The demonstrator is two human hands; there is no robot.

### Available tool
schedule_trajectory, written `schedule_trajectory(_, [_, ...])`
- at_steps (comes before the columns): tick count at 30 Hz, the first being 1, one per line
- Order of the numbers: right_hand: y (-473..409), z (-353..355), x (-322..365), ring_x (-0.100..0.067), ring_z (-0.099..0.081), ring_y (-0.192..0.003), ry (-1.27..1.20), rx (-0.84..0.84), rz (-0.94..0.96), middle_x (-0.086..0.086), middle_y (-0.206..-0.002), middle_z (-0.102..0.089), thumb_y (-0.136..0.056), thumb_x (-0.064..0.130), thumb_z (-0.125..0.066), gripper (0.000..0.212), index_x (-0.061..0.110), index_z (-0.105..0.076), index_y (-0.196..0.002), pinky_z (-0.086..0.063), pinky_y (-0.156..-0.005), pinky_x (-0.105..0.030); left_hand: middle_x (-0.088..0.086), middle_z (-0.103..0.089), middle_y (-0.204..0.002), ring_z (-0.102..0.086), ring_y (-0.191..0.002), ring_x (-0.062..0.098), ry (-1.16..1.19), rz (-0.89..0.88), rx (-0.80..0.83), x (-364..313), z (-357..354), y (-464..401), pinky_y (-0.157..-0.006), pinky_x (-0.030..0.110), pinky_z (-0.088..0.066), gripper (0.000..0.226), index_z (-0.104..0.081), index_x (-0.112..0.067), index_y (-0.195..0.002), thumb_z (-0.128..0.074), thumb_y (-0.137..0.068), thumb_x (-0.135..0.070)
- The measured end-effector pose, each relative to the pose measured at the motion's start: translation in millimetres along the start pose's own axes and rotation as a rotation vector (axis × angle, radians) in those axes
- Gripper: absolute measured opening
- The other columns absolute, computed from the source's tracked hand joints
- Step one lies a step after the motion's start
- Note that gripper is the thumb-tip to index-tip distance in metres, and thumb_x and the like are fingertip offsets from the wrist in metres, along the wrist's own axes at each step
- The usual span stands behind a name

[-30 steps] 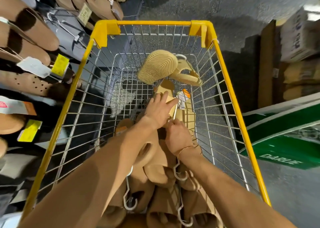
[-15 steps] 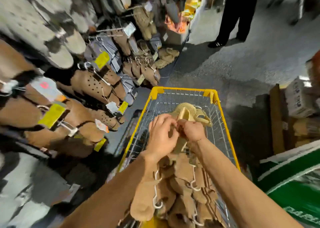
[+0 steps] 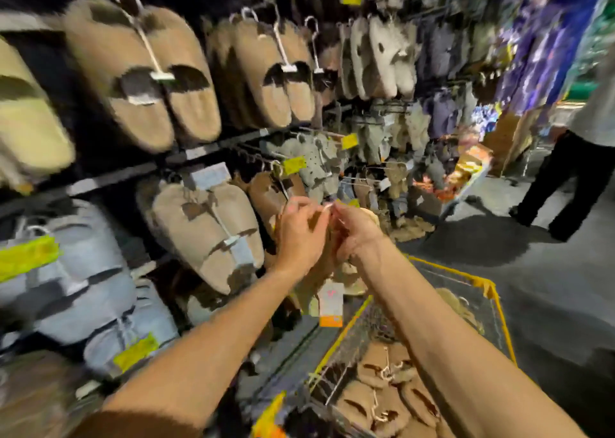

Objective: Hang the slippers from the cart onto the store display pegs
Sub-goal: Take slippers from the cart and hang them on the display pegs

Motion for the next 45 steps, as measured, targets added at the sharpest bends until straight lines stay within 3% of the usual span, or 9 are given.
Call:
schedule_trajectory(3, [38, -72, 15, -0.017, -0.056, -0.065, 0.139, 0.054, 0.121, 0.007, -0.048, -0.062, -0.097, 0.033, -0.053, 0.023, 0.015, -0.059, -0.084, -0.047, -0.061, -0.028, -0.008, -0.053, -0.096, -0.052, -0.099, 0.018, -0.056, -0.01, -0.07, -6, 96, -15, -0.09, 0.027, -0.037, 0.02, -0.076, -0.02, -0.09, -0.064, -0.095, -0.035])
schedule_trajectory(7, [98, -149, 59, -0.027, -0.057, -0.069, 0.754, -0.086, 0.755, -0.004, -0.061, -0.058, -0.081, 0.042, -0.056, 0.033, 0.013, -0.059, -0.064, -0.044, -0.066, -0.038, -0.008, -0.059, -0.099, -0.047, -0.101, 0.016, -0.21, -0.023, -0.189, -15, 213, -24, -0.088, 0.027, -0.027, 0.023, -0.075, -0.026, -0.093, -0.057, -0.097, -0.04])
schedule_trajectory(10, [136, -212, 54, -0.026, -0.06, -0.082, 1.007, -0.001, 1.092, -0.007, -0.082, -0.063, -0.089, 0.041, -0.064, 0.025, 0.018, -0.073, -0.091, -0.042, -0.071, -0.034, -0.007, -0.059, -0.098, -0.044, -0.094, 0.013, -0.257, 0.026, -0.272, -9, 287, -31, -0.08, 0.028, -0.022, 0.023, -0.075, -0.026, -0.092, -0.057, -0.096, -0.04])
schedule_trajectory(12, [156, -247, 49, -0.029, -0.054, -0.094, 1.069, 0.045, 1.173, -0.007, -0.09, -0.057, -0.093, 0.039, -0.063, 0.023, 0.024, -0.075, -0.106, -0.03, -0.075, -0.031, -0.006, -0.061, -0.098, -0.052, -0.091, 0.014, -0.205, 0.051, -0.293, 1, 327, -36, -0.082, 0.033, -0.037, 0.028, -0.076, -0.025, -0.089, -0.056, -0.094, -0.044])
schedule_trajectory(18, [179, -345, 54, -0.014, -0.058, -0.094, 0.875, 0.272, 1.146, 0.008, -0.092, -0.069, -0.091, 0.052, -0.058, 0.029, 0.033, -0.08, -0.087, -0.05, -0.086, -0.047, -0.015, -0.067, -0.093, -0.06, -0.093, 0.008, -0.114, 0.1, -0.375, 27, 432, -45, -0.089, 0.041, -0.051, 0.026, -0.075, -0.035, -0.086, -0.056, -0.09, -0.052])
schedule_trajectory(25, [177, -452, 85, -0.016, -0.052, -0.102, 0.768, 0.38, 1.173, 0.006, -0.101, -0.055, -0.093, 0.042, -0.062, 0.023, 0.024, -0.076, -0.09, -0.045, -0.098, -0.046, -0.012, -0.059, -0.113, -0.051, -0.114, 0.01, -0.234, 0.132, -0.462, 40, 521, -72, -0.104, 0.043, -0.042, 0.019, -0.075, -0.035, -0.099, -0.066, -0.091, -0.05])
schedule_trajectory(32, [120, -514, 104, -0.013, -0.048, -0.105, 0.632, 0.432, 1.093, 0.016, -0.096, -0.049, -0.094, 0.043, -0.061, 0.022, 0.025, -0.071, -0.085, -0.037, -0.103, -0.039, -0.011, -0.06, -0.115, -0.055, -0.109, 0.006, -0.21, 0.125, -0.435, 63, 525, -129, -0.098, 0.025, -0.042, 0.021, -0.074, -0.028, -0.112, -0.071, -0.092, -0.033])
schedule_trajectory(39, [92, -545, 119, -0.013, -0.055, -0.099, 0.423, 0.472, 1.132, 0.007, -0.099, -0.054, -0.093, 0.041, -0.063, 0.018, 0.029, -0.07, -0.082, -0.045, -0.1, -0.049, -0.011, -0.059, -0.112, -0.056, -0.109, 0.008, -0.307, 0.022, -0.518, 73, 528, -177, -0.096, 0.03, -0.048, 0.016, -0.072, -0.032, -0.108, -0.069, -0.093, -0.031])
schedule_trajectory(45, [75, -573, 120, -0.023, -0.055, -0.112, 0.485, 0.439, 1.07, 0.001, -0.113, -0.055, -0.094, 0.031, -0.062, 0.027, 0.044, -0.049, -0.074, -0.044, -0.103, -0.047, -0.005, -0.056, -0.115, -0.054, -0.114, 0.017, -0.405, 0.095, -0.479, 96, 534, -205, -0.099, 0.044, -0.048, 0.022, -0.069, -0.03, -0.114, -0.065, -0.093, -0.037])
Point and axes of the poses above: each hand's wrist, its own y-axis away from the middle knuckle, its own z-axis out of the back of the hand, x = y × z, the point moved 8 cm from there along -y, towards the middle knuckle
